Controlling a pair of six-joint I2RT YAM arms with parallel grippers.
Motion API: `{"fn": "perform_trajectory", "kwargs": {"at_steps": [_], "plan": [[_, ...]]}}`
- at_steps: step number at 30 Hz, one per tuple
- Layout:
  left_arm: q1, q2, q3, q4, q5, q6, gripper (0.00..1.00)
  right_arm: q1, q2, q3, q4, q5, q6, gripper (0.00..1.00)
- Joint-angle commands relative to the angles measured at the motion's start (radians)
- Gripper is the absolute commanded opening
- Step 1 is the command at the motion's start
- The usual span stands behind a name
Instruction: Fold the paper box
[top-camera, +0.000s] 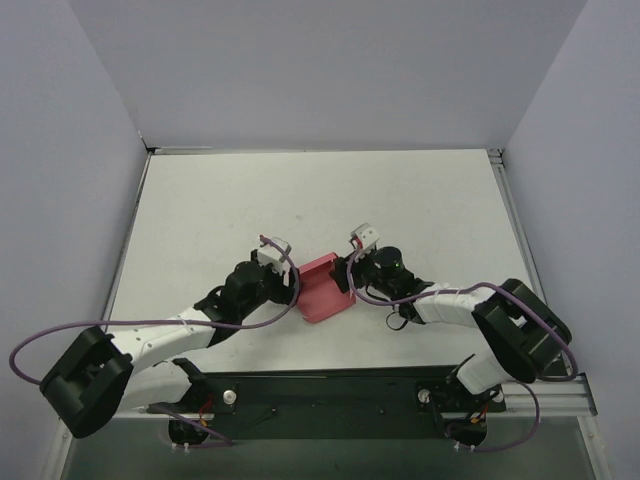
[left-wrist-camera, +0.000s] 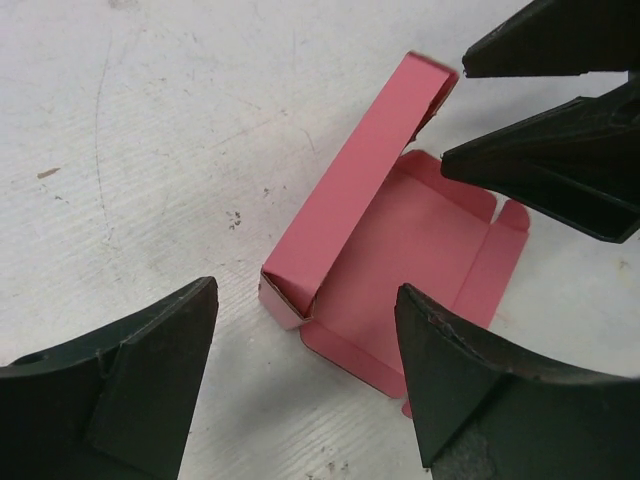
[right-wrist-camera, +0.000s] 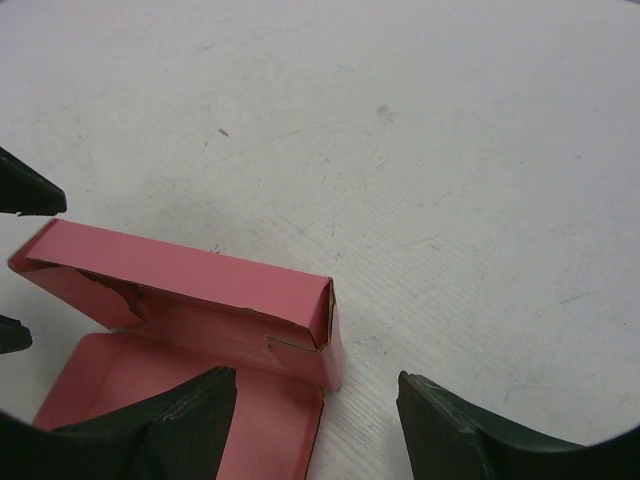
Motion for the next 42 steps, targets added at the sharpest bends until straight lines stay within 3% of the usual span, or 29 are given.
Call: {"fn": "perform_trajectory", "kwargs": {"at_steps": [1,6,11,17,24,35,42], "plan": [[0.009,-0.147,0.015,-0.105,0.016,-0.090,0.82,-0.006,-0.153,-0.029,-0.062,0.009,0.110,0.67],[0.031,-0.194,0.050,-0.275,-0.027,-0.288,0.82,-0.007,-0.254,0.021,-0.211,0.070,0.200,0.68],[0.063,-0.186,0.081,-0.286,-0.012,-0.412,0.82,-0.007,-0.232,0.158,-0.389,0.121,0.292,0.64],[0.095,-0.171,0.073,-0.208,0.021,-0.457,0.82,-0.010,-0.130,0.230,-0.369,0.110,0.343,0.63],[0.141,-0.089,0.067,-0.065,0.155,-0.531,0.81,-0.010,-0.043,0.242,-0.284,0.006,0.443,0.64],[0.152,0.030,0.056,0.126,0.254,-0.618,0.81,-0.006,-0.078,0.144,-0.205,-0.092,0.497,0.64],[0.152,0.082,0.093,0.129,0.248,-0.592,0.81,0.003,-0.128,0.071,-0.185,-0.178,0.500,0.63]]}}
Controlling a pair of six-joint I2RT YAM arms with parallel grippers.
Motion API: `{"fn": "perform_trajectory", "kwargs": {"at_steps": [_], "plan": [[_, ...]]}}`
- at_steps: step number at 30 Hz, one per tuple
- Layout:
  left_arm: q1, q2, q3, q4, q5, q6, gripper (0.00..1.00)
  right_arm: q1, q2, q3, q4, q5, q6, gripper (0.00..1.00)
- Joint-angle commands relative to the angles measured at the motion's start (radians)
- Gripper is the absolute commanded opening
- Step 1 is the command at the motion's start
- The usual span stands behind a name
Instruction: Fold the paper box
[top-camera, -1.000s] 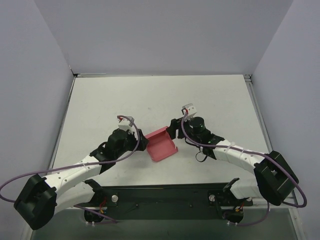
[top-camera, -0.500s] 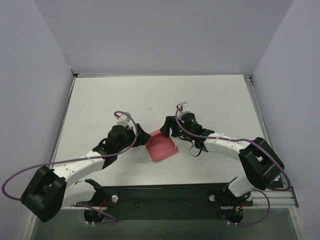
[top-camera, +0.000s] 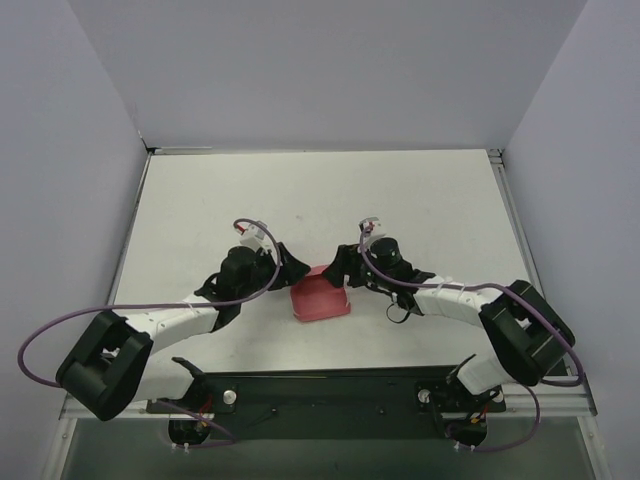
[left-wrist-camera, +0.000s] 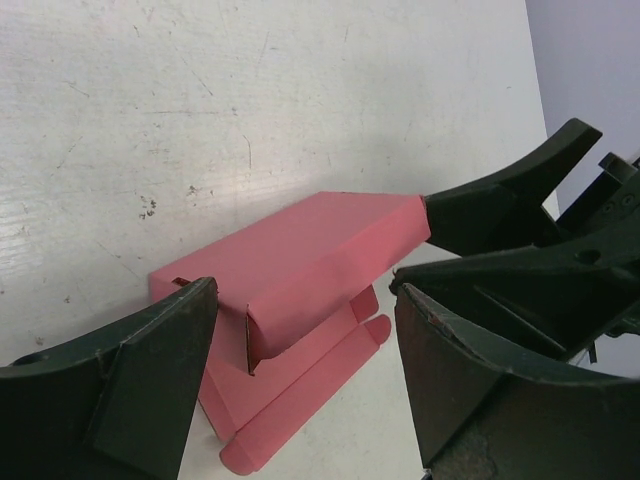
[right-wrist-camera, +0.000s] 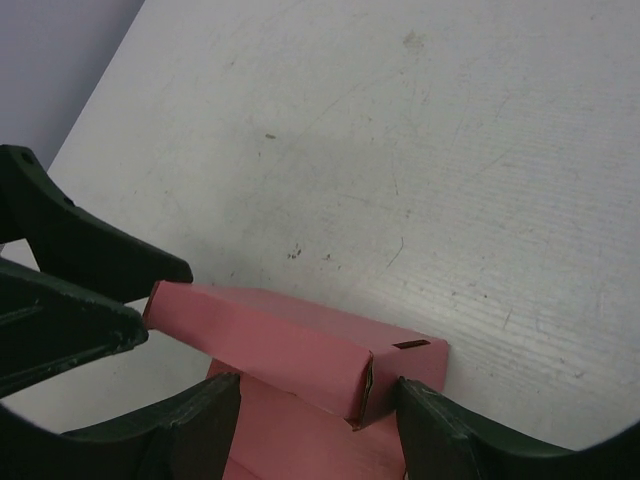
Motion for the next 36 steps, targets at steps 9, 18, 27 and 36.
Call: {"fn": "perform_trajectory", "kwargs": {"at_steps": [9,18,27,36], "plan": [[0.031,0.103,0.123,0.132,0.053,0.072,0.81,0.051,-0.251,-0.051,-0.141,-0.035,0.006,0.63],[0.126,0.005,0.177,-0.024,0.111,0.268,0.82,0.025,-0.375,0.042,-0.395,0.023,-0.343,0.73],[0.117,-0.109,0.051,-0.058,0.107,0.435,0.80,0.025,-0.142,0.222,-0.488,-0.080,-0.613,0.71],[0.103,-0.045,-0.030,0.020,0.102,0.558,0.78,0.031,0.005,0.279,-0.456,-0.110,-0.670,0.68]]}}
